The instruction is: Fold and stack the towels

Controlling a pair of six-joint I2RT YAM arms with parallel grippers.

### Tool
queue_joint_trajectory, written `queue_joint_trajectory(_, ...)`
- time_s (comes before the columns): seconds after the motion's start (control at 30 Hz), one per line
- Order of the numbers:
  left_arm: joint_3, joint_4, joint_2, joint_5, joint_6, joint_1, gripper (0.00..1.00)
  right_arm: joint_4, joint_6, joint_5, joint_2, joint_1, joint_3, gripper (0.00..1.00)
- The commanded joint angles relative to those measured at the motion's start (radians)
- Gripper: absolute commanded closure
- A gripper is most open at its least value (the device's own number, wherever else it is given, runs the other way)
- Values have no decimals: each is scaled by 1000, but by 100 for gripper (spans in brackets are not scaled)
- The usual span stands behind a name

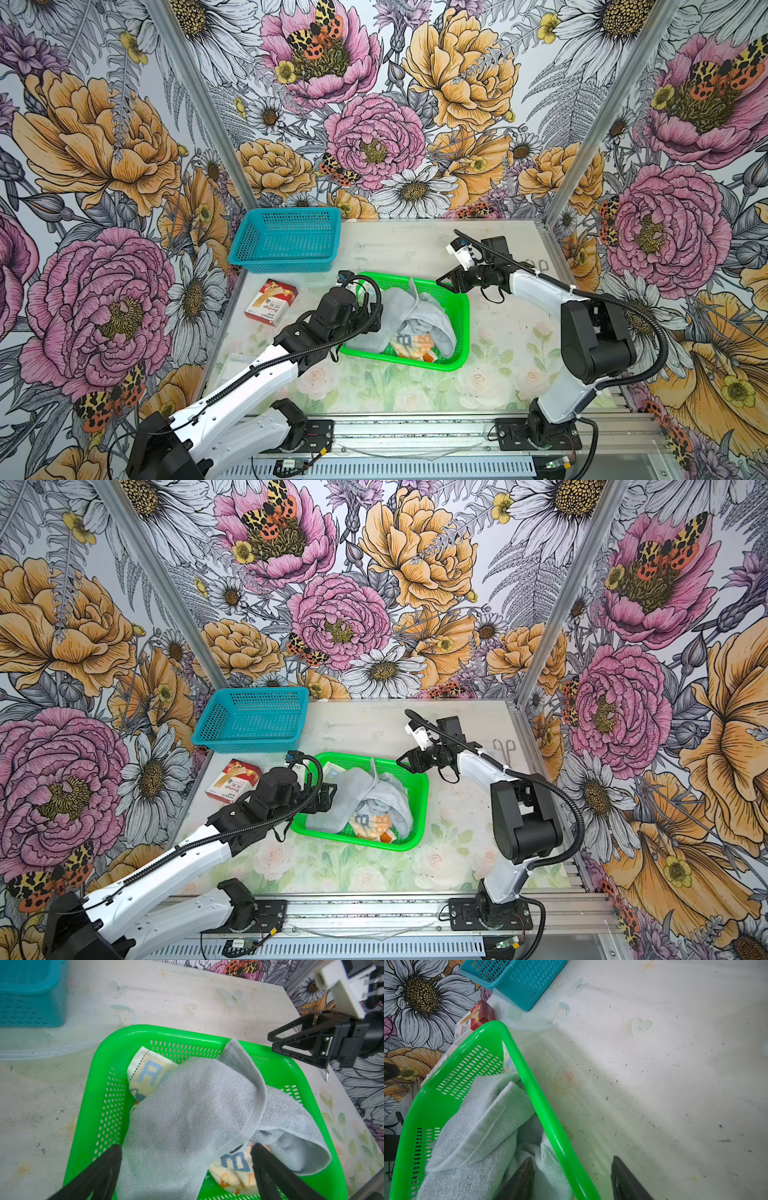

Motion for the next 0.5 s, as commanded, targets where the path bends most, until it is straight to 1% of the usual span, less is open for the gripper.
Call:
queue_joint_trajectory(0.0,15,-12,-11,-20,-11,-7,2,-62,-35,-34,20,15,25,38)
queue_joint_trajectory(0.1,19,-13,-11,-21,-3,-6,2,-81,-49,22,26,36,24,38)
queue_joint_trajectory(0.17,25,-13,-9,-12,-3,-8,2,-78,-48,23,29,38,20,40)
queue_joint_trajectory(0.27,27,-13,-15,-15,-4,-8,2,-78,-43,56,24,45,18,48)
queue_joint_trajectory(0.43,20,-13,-33,-22,-1,-8,2,-78,-20,161,-11,50,-6,66)
queue_joint_trajectory(0.47,21,-14,-36,-23,1,-8,2,-77,-17,174,-22,49,-14,67)
